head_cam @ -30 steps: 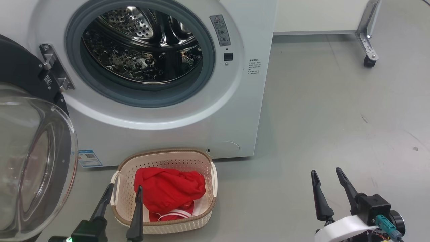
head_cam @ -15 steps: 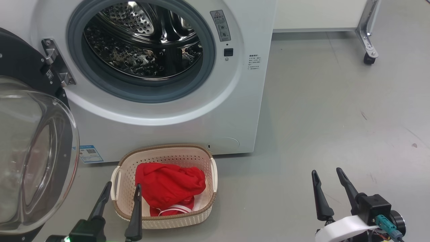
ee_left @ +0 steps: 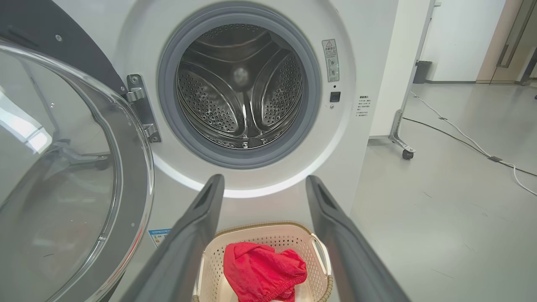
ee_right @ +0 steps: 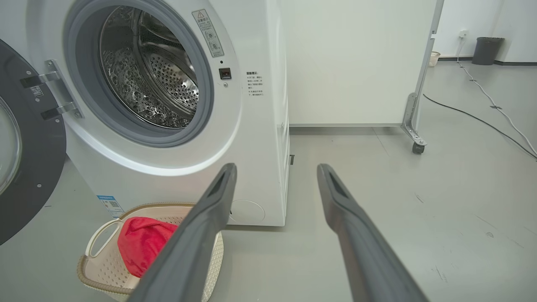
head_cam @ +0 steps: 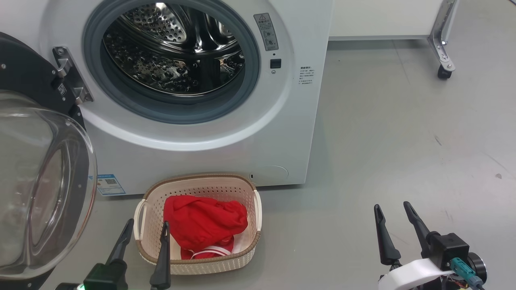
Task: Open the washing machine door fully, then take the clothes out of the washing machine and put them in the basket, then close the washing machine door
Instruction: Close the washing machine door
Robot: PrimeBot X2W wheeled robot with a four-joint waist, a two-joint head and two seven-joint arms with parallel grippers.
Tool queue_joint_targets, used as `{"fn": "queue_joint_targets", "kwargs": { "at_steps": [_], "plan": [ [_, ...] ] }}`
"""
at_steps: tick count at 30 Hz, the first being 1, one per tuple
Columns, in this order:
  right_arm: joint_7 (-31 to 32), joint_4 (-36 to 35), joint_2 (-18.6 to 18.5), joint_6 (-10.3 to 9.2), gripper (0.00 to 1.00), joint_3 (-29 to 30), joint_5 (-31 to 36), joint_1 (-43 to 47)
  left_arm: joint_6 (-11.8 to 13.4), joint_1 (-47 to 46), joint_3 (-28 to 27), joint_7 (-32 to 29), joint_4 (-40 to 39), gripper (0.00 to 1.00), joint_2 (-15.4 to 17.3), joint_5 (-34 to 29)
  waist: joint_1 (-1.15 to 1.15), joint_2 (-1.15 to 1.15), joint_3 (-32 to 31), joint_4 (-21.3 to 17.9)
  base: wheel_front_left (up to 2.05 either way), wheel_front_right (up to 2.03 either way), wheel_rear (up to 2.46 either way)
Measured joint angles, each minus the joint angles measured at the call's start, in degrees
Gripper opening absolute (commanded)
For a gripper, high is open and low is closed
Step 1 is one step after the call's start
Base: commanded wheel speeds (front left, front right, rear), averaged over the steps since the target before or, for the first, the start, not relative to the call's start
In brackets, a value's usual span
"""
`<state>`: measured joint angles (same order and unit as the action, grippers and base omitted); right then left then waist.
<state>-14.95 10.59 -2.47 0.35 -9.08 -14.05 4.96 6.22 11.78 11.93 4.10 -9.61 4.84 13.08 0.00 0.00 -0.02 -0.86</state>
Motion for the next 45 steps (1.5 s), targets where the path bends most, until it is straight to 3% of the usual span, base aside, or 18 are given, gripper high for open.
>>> {"fn": "queue_joint_targets", "kwargs": {
  "at_steps": [9, 20, 45],
  "plan": [
    [0.0, 0.0, -0.2, -0.08, 1.0, 0.8, 0.0, 0.1, 0.0, 0.0, 0.6, -0.4, 0.0, 1.0, -0.1, 0.0, 0.0, 0.0, -0.2, 1.1, 0.0, 0.0, 0.0],
    [0.0, -0.2, -0.6, -0.09, 1.0, 1.0, 0.0, 0.5, 0.0, 0.0, 0.6, -0.4, 0.2, 1.0, -0.1, -0.3, 0.0, 0.0, -0.5, 5.1, 0.0, 0.0, 0.0],
    [0.0, -1.0, -0.6, 0.0, 1.0, -0.1, 0.0, 1.4, 0.1, 0.0, -2.3, -0.3, 0.4, 1.0, -0.3, -0.6, 0.0, 0.0, -0.7, 23.1, 0.0, 0.0, 0.0]
  ]
}}
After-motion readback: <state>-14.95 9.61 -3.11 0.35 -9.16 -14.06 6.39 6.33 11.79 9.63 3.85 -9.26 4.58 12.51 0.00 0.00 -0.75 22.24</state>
